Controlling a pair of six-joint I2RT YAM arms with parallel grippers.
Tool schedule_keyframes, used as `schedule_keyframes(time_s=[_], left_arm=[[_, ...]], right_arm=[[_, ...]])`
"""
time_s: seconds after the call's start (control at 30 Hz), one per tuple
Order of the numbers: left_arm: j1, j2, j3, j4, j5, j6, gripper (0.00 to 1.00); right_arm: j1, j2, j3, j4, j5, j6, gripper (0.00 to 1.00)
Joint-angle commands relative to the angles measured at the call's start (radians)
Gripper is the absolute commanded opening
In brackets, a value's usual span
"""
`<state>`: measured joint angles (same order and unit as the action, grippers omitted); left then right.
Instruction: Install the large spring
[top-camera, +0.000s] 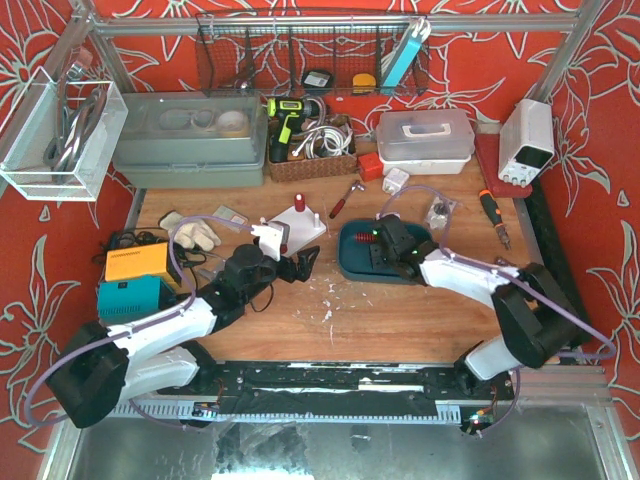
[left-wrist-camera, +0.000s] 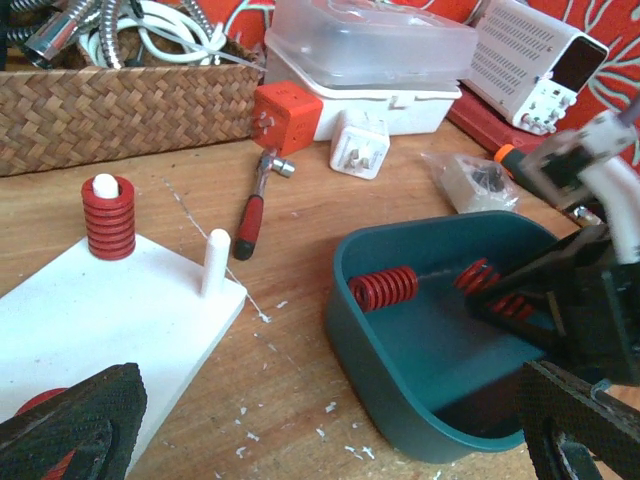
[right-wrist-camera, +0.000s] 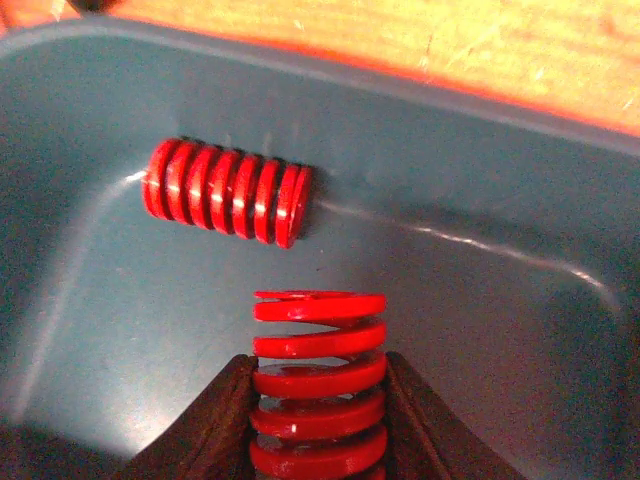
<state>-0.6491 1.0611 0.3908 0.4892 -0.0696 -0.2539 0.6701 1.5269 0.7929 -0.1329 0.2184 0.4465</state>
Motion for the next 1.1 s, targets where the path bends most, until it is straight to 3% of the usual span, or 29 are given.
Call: schedule_keyframes(time_s=[0.0, 0.23, 0.47, 0.63, 0.83, 0.97, 1.07], left_arm=[[-0.004, -0.032, 0.008, -0.005, -0.041, 0.005, 1.0], [-0.004, -0.05, -0.002, -0.011, -0.129, -0.032, 1.0], [-0.003, -0.103, 0.015, -0.119, -0.192, -0.148, 1.0], [-0.001, -0.167, 0.009, -0.167, -0.013, -0.151, 0.98], [-0.003, -0.218, 0.016, -0.17, 0.231, -0.185, 0.75], [-0.003, -0.19, 0.054, -0.197, 0.395, -0.223, 0.69], [-0.003, -0.159, 0.08, -0.217, 0.437, -0.247, 0.68]], right_arm=[[-0.002, -0.133, -0.045, 0.032, 0.029, -0.072, 0.1], [0.033, -0.318, -0.128, 0.122, -0.048, -0.18, 0.07], [0.155, -0.439, -0.189, 0.219, -0.073, -0.315, 0.04], [0.262, -0.485, -0.246, 0.345, -0.108, -0.409, 0.01], [0.33, -0.49, -0.307, 0.483, -0.15, -0.459, 0.0], [0.381, -0.495, -0.329, 0.538, -0.145, -0.508, 0.0], [0.414, -0.5, -0.337, 0.551, -0.13, -0.542, 0.0]])
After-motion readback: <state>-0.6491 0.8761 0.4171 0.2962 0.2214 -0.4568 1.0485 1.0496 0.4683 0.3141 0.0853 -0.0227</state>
